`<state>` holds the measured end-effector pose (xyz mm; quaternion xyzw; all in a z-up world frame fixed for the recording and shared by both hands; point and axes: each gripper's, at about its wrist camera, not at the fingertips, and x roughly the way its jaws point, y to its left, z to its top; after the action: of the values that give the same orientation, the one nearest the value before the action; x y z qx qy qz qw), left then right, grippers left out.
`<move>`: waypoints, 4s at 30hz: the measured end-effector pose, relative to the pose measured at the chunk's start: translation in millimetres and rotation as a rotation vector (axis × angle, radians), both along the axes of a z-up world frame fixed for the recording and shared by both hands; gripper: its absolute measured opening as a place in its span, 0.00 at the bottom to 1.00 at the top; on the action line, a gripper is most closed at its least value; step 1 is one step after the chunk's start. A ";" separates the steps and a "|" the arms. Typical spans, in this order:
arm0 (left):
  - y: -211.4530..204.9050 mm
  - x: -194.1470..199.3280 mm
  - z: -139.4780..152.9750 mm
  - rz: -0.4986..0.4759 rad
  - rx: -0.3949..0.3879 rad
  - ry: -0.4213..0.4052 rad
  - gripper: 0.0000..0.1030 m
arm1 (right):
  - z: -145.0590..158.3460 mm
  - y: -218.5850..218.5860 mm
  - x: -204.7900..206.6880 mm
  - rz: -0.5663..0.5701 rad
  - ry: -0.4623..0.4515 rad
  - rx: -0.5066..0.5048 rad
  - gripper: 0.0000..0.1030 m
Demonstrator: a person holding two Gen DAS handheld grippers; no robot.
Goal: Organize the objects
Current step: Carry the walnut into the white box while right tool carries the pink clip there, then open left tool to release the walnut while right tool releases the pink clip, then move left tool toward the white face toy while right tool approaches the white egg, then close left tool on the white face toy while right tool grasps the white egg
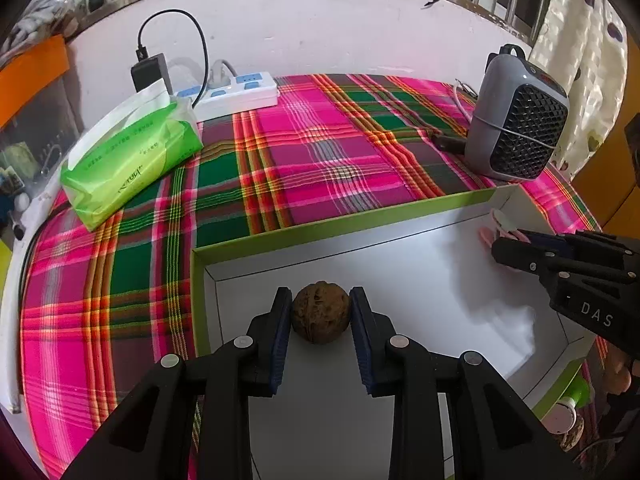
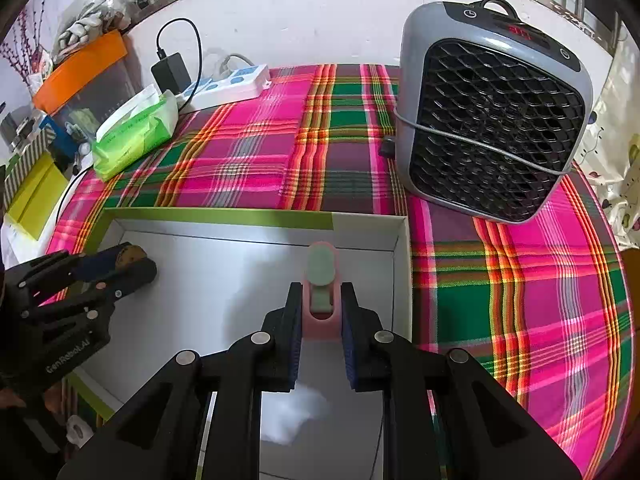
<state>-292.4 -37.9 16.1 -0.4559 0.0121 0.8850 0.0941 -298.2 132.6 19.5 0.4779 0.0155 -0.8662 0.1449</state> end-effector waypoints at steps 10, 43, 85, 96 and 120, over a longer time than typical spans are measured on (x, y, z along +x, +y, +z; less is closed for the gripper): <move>0.8 -0.7 0.1 0.000 -0.002 0.000 0.26 | -0.3 -1.2 0.4 0.002 -0.002 0.001 0.18; -13.6 37.5 25.6 0.037 0.049 0.063 0.36 | 21.7 3.1 36.7 0.006 0.074 -0.014 0.29; -55.3 180.7 13.5 0.078 0.172 0.113 0.40 | 20.9 62.8 169.4 -0.061 0.188 -0.090 0.41; -48.1 181.2 -0.1 0.047 0.191 0.069 0.41 | 13.4 69.3 178.1 -0.075 0.172 -0.097 0.41; -47.4 178.9 -8.1 0.057 0.185 0.039 0.41 | -3.2 58.7 160.6 -0.043 0.108 -0.061 0.42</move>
<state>-113.6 -85.2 8.0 -0.4282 -0.0806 0.8933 0.1104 -137.6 191.3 16.3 0.4261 -0.0132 -0.8938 0.1395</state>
